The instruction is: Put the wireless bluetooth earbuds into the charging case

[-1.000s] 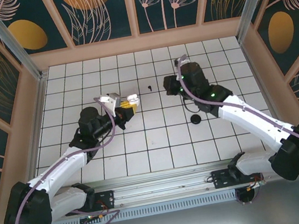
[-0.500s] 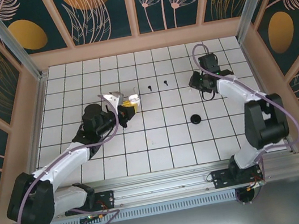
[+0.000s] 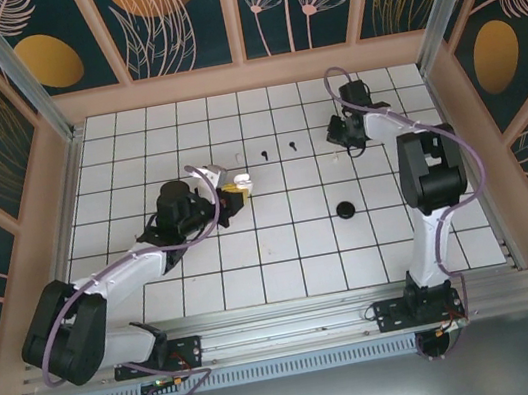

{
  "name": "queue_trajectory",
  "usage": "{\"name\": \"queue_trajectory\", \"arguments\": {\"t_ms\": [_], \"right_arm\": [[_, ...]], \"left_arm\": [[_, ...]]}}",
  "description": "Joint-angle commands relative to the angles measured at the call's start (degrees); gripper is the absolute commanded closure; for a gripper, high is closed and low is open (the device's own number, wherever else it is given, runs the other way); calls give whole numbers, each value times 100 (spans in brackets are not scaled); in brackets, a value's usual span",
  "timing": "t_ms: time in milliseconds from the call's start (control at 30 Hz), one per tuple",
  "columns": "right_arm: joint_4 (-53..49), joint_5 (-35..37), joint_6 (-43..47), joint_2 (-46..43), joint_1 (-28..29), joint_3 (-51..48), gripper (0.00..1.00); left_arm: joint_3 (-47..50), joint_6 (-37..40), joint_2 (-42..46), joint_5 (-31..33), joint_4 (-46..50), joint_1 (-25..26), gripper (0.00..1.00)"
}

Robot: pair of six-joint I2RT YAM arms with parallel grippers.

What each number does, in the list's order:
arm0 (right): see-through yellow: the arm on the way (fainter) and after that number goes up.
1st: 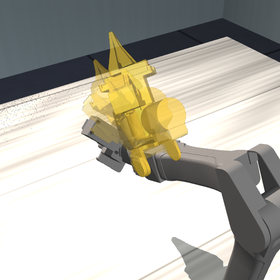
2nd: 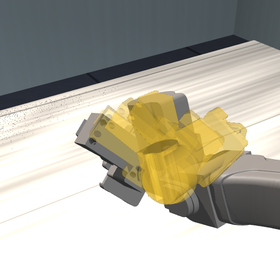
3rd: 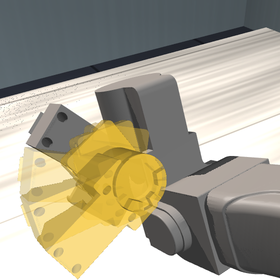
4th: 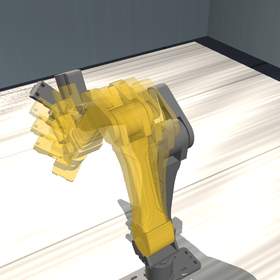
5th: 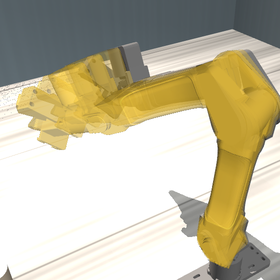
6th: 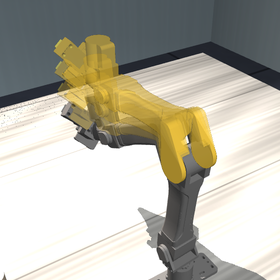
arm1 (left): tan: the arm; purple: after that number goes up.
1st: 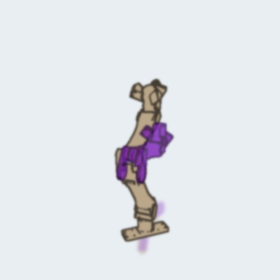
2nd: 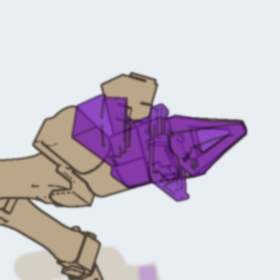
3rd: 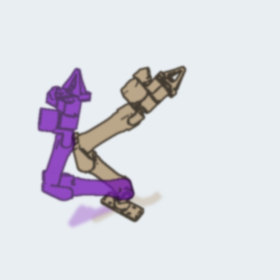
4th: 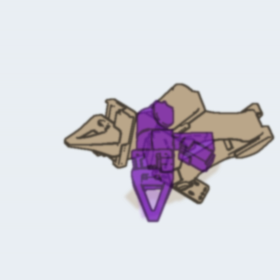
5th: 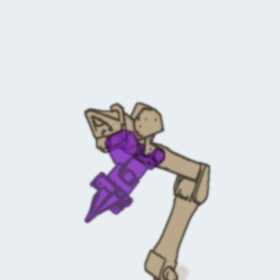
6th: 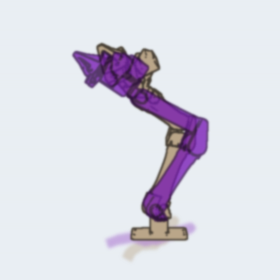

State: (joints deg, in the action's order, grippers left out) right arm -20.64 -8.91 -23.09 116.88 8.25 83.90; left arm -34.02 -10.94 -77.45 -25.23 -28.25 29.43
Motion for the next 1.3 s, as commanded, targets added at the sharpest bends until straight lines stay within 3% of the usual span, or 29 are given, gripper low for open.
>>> {"name": "queue_trajectory", "arguments": {"t_ms": [0, 300, 700, 900, 1267], "right_arm": [[-312, -363, 417, 402, -56, 377, 91], [-587, -405, 740, 951, -212, 640, 92], [-791, -245, 925, 287, -225, -388, 93], [-612, -410, 503, -224, -136, -1251, 93], [-348, -927, -808, -772, 620, -1924, 93]], "left_arm": [[-158, -5, -111, -164, -354, 36, 88], [-167, 7, -158, -187, -322, 33, 87], [-122, -38, -77, -170, -326, 36, 88], [-92, -92, -57, -177, -361, 36, 88], [7, -154, 109, -124, -352, 39, 88]]}}
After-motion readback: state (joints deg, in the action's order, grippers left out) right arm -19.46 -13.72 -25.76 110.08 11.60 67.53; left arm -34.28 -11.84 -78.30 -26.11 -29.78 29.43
